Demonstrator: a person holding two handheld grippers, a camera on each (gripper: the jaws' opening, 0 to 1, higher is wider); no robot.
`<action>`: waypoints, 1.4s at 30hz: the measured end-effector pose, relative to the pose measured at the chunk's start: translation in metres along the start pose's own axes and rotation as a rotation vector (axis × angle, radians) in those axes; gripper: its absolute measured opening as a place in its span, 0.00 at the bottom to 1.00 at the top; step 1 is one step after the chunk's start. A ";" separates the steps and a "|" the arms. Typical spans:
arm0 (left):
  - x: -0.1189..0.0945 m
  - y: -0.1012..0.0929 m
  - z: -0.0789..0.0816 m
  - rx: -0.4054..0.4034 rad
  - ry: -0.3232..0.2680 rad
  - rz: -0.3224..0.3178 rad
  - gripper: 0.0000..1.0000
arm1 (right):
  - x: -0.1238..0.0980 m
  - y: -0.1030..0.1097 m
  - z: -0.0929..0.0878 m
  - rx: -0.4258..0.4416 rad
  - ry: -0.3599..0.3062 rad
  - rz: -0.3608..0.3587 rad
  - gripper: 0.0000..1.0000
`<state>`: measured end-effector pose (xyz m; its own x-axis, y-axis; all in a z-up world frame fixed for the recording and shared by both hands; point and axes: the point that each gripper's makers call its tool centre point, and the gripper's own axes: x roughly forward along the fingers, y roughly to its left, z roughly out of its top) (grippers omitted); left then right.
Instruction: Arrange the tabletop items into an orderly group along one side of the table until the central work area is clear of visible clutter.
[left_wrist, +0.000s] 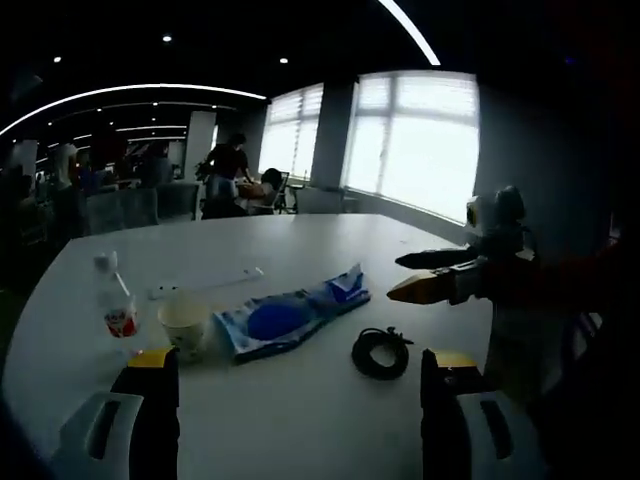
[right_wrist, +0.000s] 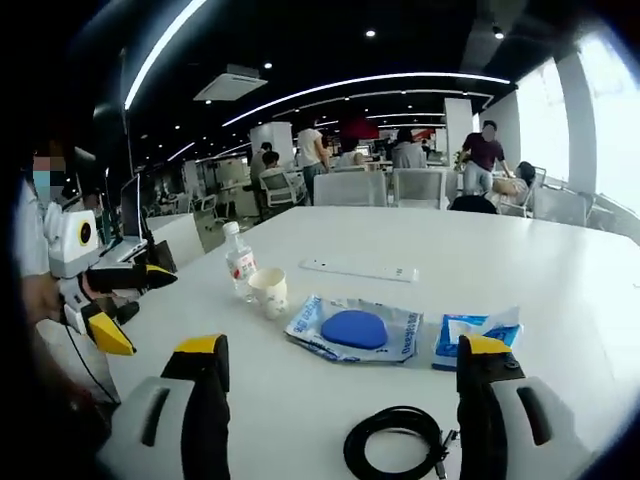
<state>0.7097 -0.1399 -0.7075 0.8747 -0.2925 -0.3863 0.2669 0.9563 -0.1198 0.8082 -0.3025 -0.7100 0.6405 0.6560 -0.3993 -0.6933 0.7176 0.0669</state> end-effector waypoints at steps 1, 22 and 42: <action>0.002 -0.003 0.001 0.003 0.001 -0.007 1.00 | -0.004 -0.003 -0.002 0.003 0.002 -0.010 0.91; 0.068 -0.085 -0.017 0.057 0.136 -0.205 0.91 | -0.028 -0.055 -0.068 0.086 0.149 -0.094 0.75; 0.134 -0.121 -0.059 0.004 0.267 -0.216 0.51 | -0.012 -0.075 -0.133 0.155 0.293 -0.111 0.44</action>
<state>0.7711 -0.2948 -0.7992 0.6608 -0.4781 -0.5786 0.4368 0.8718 -0.2216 0.8087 -0.3953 -0.8321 0.5719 0.4928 -0.6558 -0.5518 0.8227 0.1370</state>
